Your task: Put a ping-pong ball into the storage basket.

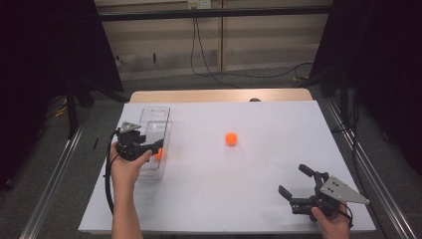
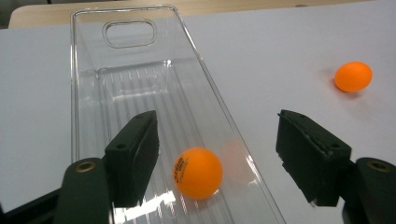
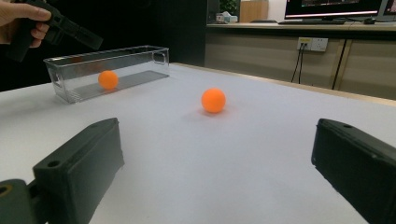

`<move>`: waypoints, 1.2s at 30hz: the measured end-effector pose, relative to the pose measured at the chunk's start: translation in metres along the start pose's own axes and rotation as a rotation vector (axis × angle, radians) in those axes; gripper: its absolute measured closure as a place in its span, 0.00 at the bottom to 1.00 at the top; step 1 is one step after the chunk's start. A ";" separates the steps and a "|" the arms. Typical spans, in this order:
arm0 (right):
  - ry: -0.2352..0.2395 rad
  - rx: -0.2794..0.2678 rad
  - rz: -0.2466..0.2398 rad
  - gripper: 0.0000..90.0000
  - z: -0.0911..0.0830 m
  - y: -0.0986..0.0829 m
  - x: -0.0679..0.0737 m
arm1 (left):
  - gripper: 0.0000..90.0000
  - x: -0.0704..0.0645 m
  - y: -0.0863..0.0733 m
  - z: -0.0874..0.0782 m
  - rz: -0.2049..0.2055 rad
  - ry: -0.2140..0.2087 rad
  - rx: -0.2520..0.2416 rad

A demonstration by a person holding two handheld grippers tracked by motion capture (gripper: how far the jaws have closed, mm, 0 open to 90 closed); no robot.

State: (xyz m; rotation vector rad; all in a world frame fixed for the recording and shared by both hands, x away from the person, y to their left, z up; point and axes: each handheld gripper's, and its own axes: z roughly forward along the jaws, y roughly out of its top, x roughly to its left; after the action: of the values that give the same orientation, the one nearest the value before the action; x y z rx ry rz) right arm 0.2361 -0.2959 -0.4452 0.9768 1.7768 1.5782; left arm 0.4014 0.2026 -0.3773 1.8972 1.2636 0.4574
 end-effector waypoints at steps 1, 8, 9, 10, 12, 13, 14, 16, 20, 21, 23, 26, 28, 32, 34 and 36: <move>0.000 0.001 0.000 0.02 0.000 0.000 0.000 | 0.33 -0.001 0.001 -0.001 -0.001 -0.003 -0.001; 0.002 0.004 -0.004 0.02 0.000 0.000 0.000 | 0.29 -0.007 0.005 -0.002 -0.001 -0.039 -0.020; 0.003 0.004 -0.004 0.02 0.000 0.000 0.000 | 0.28 -0.008 0.005 -0.002 0.005 -0.041 -0.019; 0.003 0.003 -0.005 0.02 0.000 0.000 0.000 | 0.28 -0.009 0.005 -0.001 0.010 -0.043 -0.019; 0.004 0.004 -0.006 0.02 0.000 0.000 0.000 | 0.28 -0.011 0.005 0.001 0.008 -0.050 -0.018; 0.004 0.006 -0.006 0.02 0.000 0.000 0.001 | 0.28 -0.013 0.005 0.001 0.013 -0.053 -0.015; 0.004 0.006 -0.006 0.02 0.000 0.000 0.000 | 0.28 -0.014 0.006 0.002 0.019 -0.055 -0.014; 0.004 0.005 -0.006 0.02 0.000 0.000 0.000 | 0.27 -0.016 0.007 0.004 0.024 -0.061 -0.013; 0.005 0.009 -0.008 0.02 0.000 0.000 0.000 | 0.27 -0.021 0.008 0.006 0.044 -0.075 0.001; 0.005 0.010 -0.008 0.02 0.000 0.000 0.000 | 0.27 -0.022 0.008 0.007 0.041 -0.084 0.000; 0.006 0.010 -0.008 0.02 0.001 0.000 0.000 | 0.26 -0.024 0.009 0.008 0.045 -0.092 0.000; 0.007 0.010 -0.009 0.02 0.001 0.000 0.000 | 0.25 -0.026 0.009 0.010 0.052 -0.091 0.004; 0.007 0.010 -0.008 0.02 0.001 0.000 0.000 | 0.25 -0.028 0.009 0.011 0.051 -0.094 0.005; 0.011 0.012 -0.006 0.02 0.003 0.000 0.001 | 0.24 -0.030 0.009 0.013 0.054 -0.100 0.011; 0.013 0.014 -0.009 0.02 0.003 0.000 0.001 | 0.23 -0.031 0.009 0.014 0.054 -0.107 0.009; 0.014 0.015 -0.010 0.02 0.003 0.000 0.001 | 0.23 -0.032 0.009 0.014 0.052 -0.111 0.003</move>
State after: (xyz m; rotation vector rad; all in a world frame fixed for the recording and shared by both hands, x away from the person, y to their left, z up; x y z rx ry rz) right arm 0.2385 -0.2934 -0.4460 0.9643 1.8026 1.5721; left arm 0.4026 0.1665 -0.3751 1.9337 1.1458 0.3721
